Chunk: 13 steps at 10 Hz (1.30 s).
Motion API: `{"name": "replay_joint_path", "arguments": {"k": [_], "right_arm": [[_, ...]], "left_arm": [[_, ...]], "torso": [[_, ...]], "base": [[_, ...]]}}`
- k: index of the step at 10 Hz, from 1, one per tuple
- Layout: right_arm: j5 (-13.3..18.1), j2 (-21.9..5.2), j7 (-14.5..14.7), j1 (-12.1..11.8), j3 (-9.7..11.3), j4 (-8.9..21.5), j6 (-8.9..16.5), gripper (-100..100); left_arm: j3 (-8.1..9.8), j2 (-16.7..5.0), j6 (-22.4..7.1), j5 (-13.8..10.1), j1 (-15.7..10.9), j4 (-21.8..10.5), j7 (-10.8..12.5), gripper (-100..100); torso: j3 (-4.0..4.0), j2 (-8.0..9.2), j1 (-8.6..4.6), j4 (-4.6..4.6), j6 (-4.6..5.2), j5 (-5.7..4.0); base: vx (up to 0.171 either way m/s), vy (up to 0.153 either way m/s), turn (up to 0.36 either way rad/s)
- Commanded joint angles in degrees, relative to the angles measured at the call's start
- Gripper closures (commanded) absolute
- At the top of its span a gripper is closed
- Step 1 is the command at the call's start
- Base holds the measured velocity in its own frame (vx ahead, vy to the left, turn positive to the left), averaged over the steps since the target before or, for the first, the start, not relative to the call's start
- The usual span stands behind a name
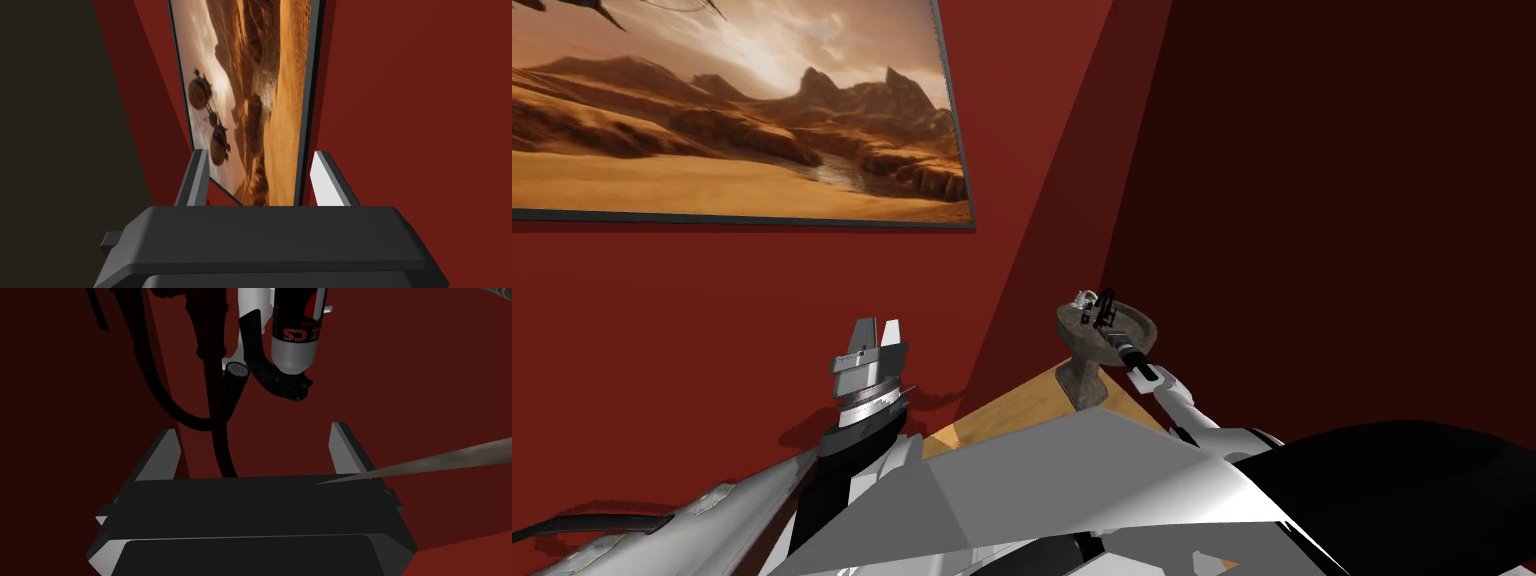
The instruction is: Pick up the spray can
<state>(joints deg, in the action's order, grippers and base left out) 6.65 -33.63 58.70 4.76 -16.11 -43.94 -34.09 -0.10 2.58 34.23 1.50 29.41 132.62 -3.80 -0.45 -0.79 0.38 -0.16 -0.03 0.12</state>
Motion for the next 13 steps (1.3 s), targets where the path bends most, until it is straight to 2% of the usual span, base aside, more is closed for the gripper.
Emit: {"name": "replay_joint_path", "arguments": {"k": [1, 2, 4, 6, 7, 12, 13], "right_arm": [[0.00, -0.92, 2.61, 0.85, -1.37, 2.73, -0.08, -100], [0.00, -0.92, 2.61, 0.85, -1.37, 2.73, -0.08, -100], [-0.02, -2.00, 5.16, 2.48, -2.83, 6.09, -0.76, -100], [-0.05, -2.43, 6.21, 3.18, -3.46, 8.18, -1.06, -100], [-0.05, -2.43, 6.21, 3.18, -3.46, 8.18, -1.06, -100], [-0.18, -3.56, 8.96, 5.22, -5.22, 12.05, -1.89, -100], [-0.15, -3.30, 8.65, 5.03, -5.00, 11.75, -1.81, -100]], "left_arm": [[0.00, 0.00, 0.00, 0.00, 0.00, 0.00, 0.00, 0], [0.00, 0.00, 0.00, 0.00, 0.00, 0.00, 0.00, 0], [0.00, 0.00, 0.00, 0.00, -0.01, 0.00, 0.00, 0], [0.00, 0.00, 0.00, 0.00, -0.01, 0.00, 0.00, 0], [0.00, 0.00, 0.00, 0.00, -0.01, 0.00, 0.00, 0], [0.01, -0.01, 0.00, 0.00, -0.01, 0.00, 0.00, 0], [0.01, -0.01, 0.00, 0.00, 0.00, 0.00, 0.00, 0]], "torso": [[0.00, 0.00, 0.00, 0.00, 0.00, 0.00], [-0.09, -0.15, 0.09, -0.03, 0.00, 0.02], [0.08, 0.16, -0.09, 0.02, 0.00, -0.02], [0.10, 0.21, -0.18, 0.03, 0.01, -0.04], [0.14, 0.27, -0.18, 0.05, 0.02, -0.03], [0.12, 0.23, -0.31, 0.04, 0.01, -0.06], [0.03, 0.06, -0.35, 0.01, -0.01, -0.07]], "base": [[0.236, 0.147, -0.033], [0.158, 0.104, -0.012], [0.138, 0.078, -0.014], [0.111, 0.072, -0.007], [0.090, 0.034, -0.010], [0.122, 0.032, 0.003], [0.087, 0.008, 0.008]]}}
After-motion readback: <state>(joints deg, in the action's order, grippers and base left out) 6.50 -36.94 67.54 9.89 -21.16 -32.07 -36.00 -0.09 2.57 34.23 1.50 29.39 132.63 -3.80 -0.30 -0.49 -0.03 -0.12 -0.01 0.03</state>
